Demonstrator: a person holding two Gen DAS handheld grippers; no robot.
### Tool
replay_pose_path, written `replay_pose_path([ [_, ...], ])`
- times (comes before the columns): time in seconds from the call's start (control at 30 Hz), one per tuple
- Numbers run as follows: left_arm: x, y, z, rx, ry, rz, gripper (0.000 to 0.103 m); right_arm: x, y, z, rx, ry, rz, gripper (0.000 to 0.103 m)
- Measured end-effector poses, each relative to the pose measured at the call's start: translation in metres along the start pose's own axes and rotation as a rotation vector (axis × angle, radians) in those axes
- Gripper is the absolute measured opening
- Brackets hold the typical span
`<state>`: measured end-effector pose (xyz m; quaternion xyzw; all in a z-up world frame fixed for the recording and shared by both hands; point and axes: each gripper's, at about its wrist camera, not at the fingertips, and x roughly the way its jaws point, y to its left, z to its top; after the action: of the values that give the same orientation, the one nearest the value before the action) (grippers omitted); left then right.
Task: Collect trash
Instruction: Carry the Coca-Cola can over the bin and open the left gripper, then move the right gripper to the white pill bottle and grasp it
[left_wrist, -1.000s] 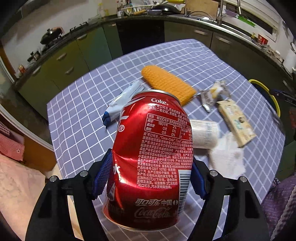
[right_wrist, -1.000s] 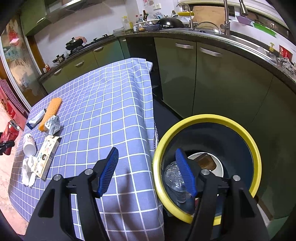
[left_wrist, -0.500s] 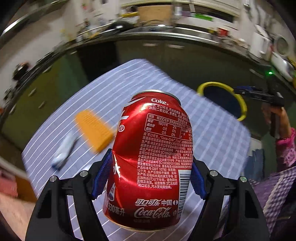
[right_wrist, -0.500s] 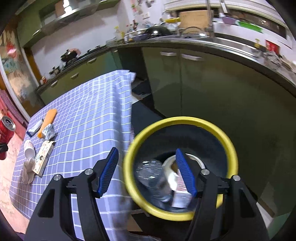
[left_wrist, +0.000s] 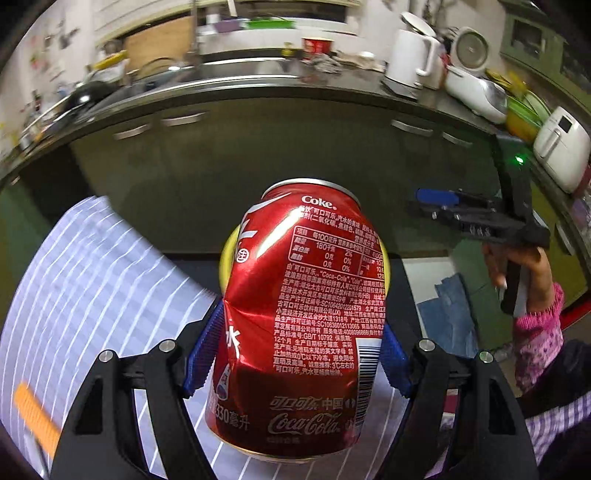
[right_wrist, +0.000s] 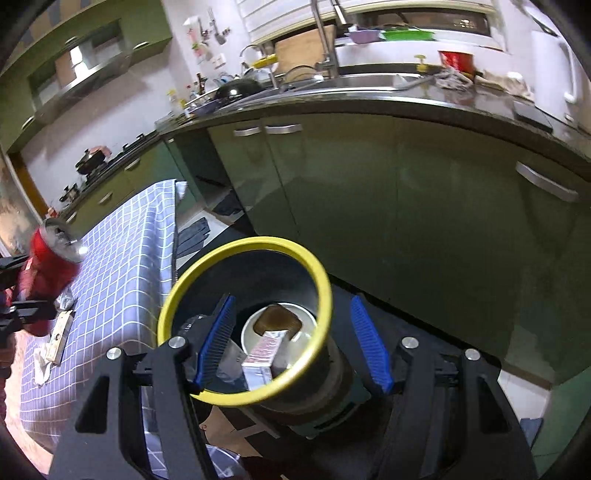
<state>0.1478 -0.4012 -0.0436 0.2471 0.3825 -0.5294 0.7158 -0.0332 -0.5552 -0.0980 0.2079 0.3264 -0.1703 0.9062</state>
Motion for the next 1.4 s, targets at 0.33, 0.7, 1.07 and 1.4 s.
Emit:
replay_pose_path([
  [0.33, 0.085, -0.020, 0.055, 0.000, 0.016, -0.031, 0.088, -0.004, -0.015, -0.004, 0.039, -0.007, -0.002, 0.064],
  [0.7, 0.004, 0.003, 0.018, -0.106, -0.115, 0.008, 0.093, 0.004, 0.000, -0.005, 0.023, 0.009, 0.036, 0.065],
  [1.07, -0.110, 0.047, -0.114, -0.360, -0.243, 0.190, 0.097, 0.021, 0.054, -0.002, -0.086, 0.054, 0.102, 0.066],
  [1.4, -0.194, 0.065, -0.252, -0.593, -0.320, 0.454, 0.098, 0.053, 0.189, -0.012, -0.353, 0.146, 0.289, 0.066],
])
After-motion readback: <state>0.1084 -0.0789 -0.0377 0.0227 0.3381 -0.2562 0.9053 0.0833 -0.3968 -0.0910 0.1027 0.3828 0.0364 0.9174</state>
